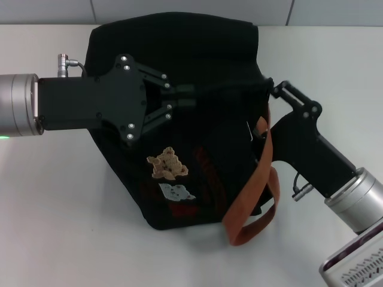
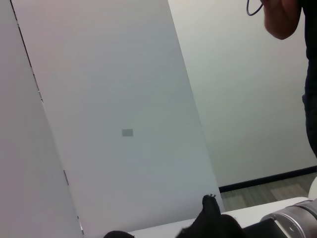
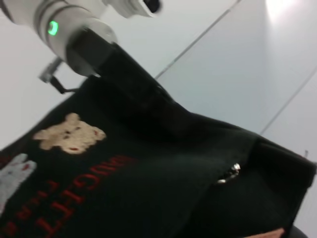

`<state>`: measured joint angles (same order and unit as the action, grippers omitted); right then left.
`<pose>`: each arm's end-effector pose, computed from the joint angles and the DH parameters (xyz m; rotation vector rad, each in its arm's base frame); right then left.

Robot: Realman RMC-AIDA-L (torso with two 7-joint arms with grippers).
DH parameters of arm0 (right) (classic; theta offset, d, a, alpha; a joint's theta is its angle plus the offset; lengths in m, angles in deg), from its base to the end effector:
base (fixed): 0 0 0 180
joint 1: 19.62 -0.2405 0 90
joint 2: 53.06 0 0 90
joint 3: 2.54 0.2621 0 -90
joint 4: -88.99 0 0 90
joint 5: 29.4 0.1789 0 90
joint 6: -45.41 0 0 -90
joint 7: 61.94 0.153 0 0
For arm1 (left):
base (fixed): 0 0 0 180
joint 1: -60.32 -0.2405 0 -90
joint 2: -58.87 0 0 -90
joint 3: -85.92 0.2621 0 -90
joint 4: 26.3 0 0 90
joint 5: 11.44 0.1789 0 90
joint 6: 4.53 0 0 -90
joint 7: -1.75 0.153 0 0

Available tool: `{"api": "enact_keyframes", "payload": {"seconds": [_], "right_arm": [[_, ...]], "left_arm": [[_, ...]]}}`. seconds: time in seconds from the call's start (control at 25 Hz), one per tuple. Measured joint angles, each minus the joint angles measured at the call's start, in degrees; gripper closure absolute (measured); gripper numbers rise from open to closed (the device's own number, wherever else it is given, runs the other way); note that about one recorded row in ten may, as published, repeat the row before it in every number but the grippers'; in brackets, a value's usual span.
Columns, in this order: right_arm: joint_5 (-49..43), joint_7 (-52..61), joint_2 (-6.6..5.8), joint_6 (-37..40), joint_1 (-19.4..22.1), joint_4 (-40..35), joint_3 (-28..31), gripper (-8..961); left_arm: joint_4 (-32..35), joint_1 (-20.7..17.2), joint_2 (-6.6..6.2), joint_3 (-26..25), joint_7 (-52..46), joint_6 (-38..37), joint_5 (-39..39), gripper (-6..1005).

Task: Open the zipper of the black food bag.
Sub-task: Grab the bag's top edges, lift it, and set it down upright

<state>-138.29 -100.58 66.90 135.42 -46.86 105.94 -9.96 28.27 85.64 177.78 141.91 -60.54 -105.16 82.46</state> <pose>0.2106 0.2554 -0.0703 -1.8749 -0.5694 0.6698 -0.1800 0.2852 0.0159 -2.7559 0.2914 -0.9222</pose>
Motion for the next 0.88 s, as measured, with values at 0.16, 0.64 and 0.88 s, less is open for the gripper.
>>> {"api": "enact_keyframes", "payload": {"seconds": [0.16,0.64,0.88], "right_arm": [[-0.47,0.06,0.00,-0.02,-0.03,-0.17,0.12,411],[-0.54,0.10,0.00,-1.06,-0.98,-0.16,0.01,756],[-0.54,0.45,-0.01,-1.37,-1.36,-0.16,0.04,955]], "left_arm": [[-0.03,0.03,0.00,0.00,0.41,0.00,0.01,904],[-0.09,0.08,0.00,0.00,0.56,0.05,0.06,904],[-0.08,0.08,0.00,-0.14,0.58,0.09,0.07,904]]}}
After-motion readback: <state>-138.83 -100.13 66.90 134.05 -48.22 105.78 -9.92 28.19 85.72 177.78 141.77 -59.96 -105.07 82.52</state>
